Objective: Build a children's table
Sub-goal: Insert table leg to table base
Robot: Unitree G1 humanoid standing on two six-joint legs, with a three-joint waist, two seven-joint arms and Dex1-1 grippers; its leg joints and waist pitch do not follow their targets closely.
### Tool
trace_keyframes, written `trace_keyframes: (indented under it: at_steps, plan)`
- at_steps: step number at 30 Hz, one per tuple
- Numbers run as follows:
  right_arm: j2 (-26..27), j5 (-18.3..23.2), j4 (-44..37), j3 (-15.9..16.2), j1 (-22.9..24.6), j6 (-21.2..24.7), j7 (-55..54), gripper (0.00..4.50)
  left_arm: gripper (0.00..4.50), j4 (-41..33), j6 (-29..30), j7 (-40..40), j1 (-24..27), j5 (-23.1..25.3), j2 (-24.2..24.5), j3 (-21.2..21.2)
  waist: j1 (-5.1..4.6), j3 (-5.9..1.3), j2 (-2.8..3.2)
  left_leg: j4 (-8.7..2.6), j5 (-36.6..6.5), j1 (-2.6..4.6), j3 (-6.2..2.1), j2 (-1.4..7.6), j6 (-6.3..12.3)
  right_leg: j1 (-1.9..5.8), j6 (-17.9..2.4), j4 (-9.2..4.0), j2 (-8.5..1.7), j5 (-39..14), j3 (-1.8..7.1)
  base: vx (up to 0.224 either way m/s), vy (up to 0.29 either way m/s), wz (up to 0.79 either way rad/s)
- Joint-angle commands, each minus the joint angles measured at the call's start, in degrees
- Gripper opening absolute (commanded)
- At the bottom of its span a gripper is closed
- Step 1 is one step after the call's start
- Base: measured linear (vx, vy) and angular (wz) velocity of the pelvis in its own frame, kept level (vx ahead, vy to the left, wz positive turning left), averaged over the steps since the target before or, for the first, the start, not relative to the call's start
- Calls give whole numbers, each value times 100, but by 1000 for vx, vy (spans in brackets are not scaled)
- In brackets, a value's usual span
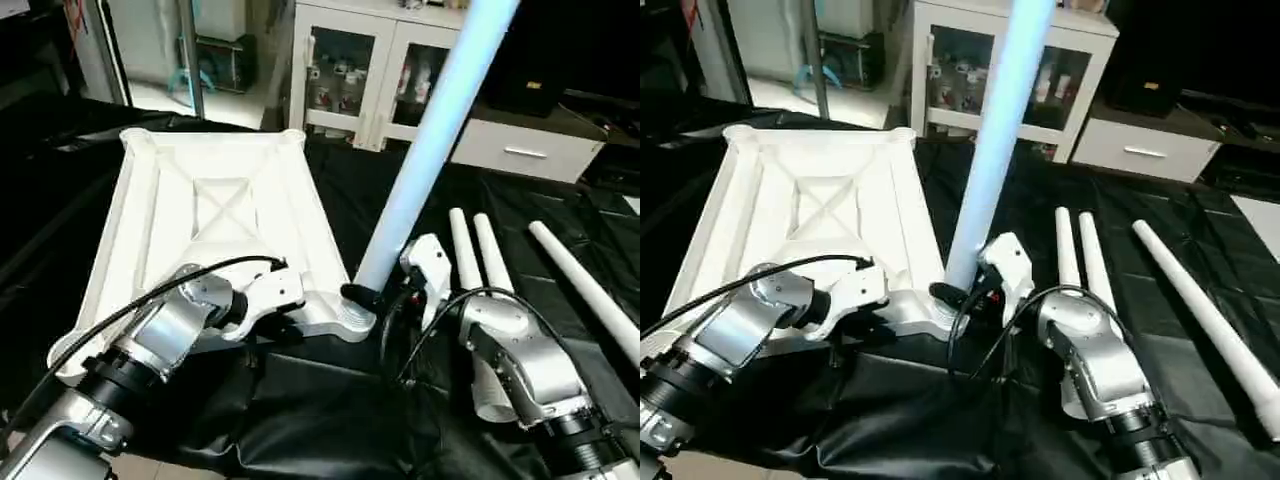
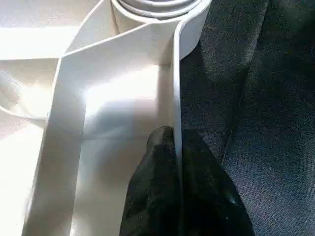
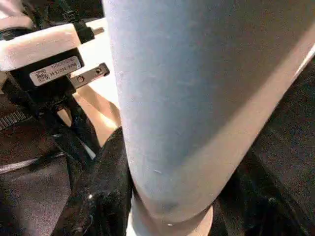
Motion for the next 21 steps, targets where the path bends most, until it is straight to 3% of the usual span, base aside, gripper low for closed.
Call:
trace_keyframes:
  at_steps: [1, 7, 8, 9, 10, 11, 12, 13, 14, 15, 16, 17, 18, 19, 20, 21]
  plan:
    - [-73, -498, 788, 272, 358, 323, -146, 185, 0, 83, -17, 122, 31, -51, -60, 107, -18, -64, 49, -519, -3804, 182, -336, 373, -520, -170, -382, -620, -431, -3466, 203, 0, 0, 0]
    - [325, -726, 1365, -27, 112, 237, -1267, 185, 0, 44, 434, 676, -11, -193, -373, 481, -94, -45, 41, -539, -4131, 169, -388, 356, -602, -165, -306, -653, -415, -3761, 114, 0, 0, 0]
    - [477, -748, 1559, -156, 11, 246, -1645, 185, 0, 39, 595, 875, -66, -211, -520, 568, -128, -31, 67, -562, -4329, 181, -418, 357, -656, -152, -304, -663, -404, -3774, 52, -51, 18, -16]
    - [649, -771, 1814, -296, -127, 269, -2087, 185, 0, 57, 759, 1127, -151, -223, -713, 662, -163, -25, 105, -639, -4631, 161, -464, 368, -734, -76, -308, -650, -352, -3609, -65, -61, 33, -18]
    - [765, -814, 2035, -378, -247, 240, -2428, 185, 0, 83, 923, 1353, -237, -246, -897, 765, -237, -8, 168, -857, -5179, 34, -487, 410, -846, 92, -381, -472, -206, -2969, -242, -61, 33, -18]
    - [868, -842, 2251, -435, -366, 206, -2689, 185, 0, 107, 1066, 1562, -326, -259, -1069, 855, -189, -39, 201, -1015, -5355, -106, -454, 449, -864, 270, -467, -163, -133, -2358, -255, -119, 29, -12]
    - [960, -915, 2466, -475, -488, 163, -3012, 185, 0, 136, 1208, 1767, -417, -263, -1233, 941, 188, -11, 191, -1432, -5668, -635, -82, 473, -764, 619, -444, 765, 65, -1210, -336, -115, -14, 19]
    - [1014, -960, 2593, -497, -561, 138, -3205, 185, 0, 154, 1288, 1886, -472, -261, -1329, 990, 123, -111, 4, -1205, -4416, -77, 271, 279, -672, 147, -460, 437, -17, -1714, -87, -115, -14, 19]
    - [1014, -960, 2593, -497, -561, 138, -3205, 185, 0, 154, 1288, 1886, -472, -261, -1329, 990, 103, -175, -331, -475, -3538, 329, 21, 239, -738, -239, -324, -186, -476, -3201, 114, 63, -114, 19]
    - [1244, -1032, 3029, -558, -851, -48, -3789, 185, 0, 263, 1457, 2399, -689, -74, -1606, 1055, 160, -76, -264, 428, -1138, 215, -318, 86, -176, -307, -316, -882, -1095, -5044, 480, 141, -84, -32]
    - [1277, -1046, 3093, -567, -893, -76, -3886, 185, 0, 280, 1476, 2472, -719, -45, -1644, 1063, 148, -101, -306, 421, -449, -280, -547, 57, -82, 157, -451, -652, -1138, -4763, 531, 141, -84, -32]
    - [1384, -1093, 3305, -604, -1029, -179, -4188, 185, 0, 329, 1537, 2707, -811, 51, -1763, 1086, 248, -227, -26, -193, 174, -109, -445, 306, -621, 129, -568, -211, -416, -1879, 13, 70, 40, -34]
    - [1527, -1070, 3562, -668, -1184, -234, -4457, 185, 0, 377, 1582, 2929, -898, 113, -1894, 1124, 129, -187, -61, -256, -243, 53, -460, 390, -600, -49, -615, -87, -226, -1063, 4, 0, 0, 0]
    - [1556, -1069, 3623, -680, -1220, -253, -4512, 185, 0, 385, 1589, 2969, -912, 121, -1917, 1131, 28, -213, 18, -302, -714, 113, -419, 415, -754, -32, -939, -45, -224, -57, 31, 0, 0, 0]
    - [1751, -1045, 4025, -759, -1457, -366, -4814, 185, 0, 425, 1645, 3200, -992, 168, -2057, 1166, -22, -204, -33, -334, -792, -34, -414, 380, -783, 92, -1014, -14, -247, 173, 52, 0, 0, 0]
    - [1856, -1044, 4251, -828, -1613, -455, -5050, 185, 0, 429, 1693, 3308, -1024, 183, -2109, 1163, -12, -193, -56, -380, -1215, -76, -365, 333, -816, 122, -1006, -84, -262, -65, 65, 0, 0, 0]
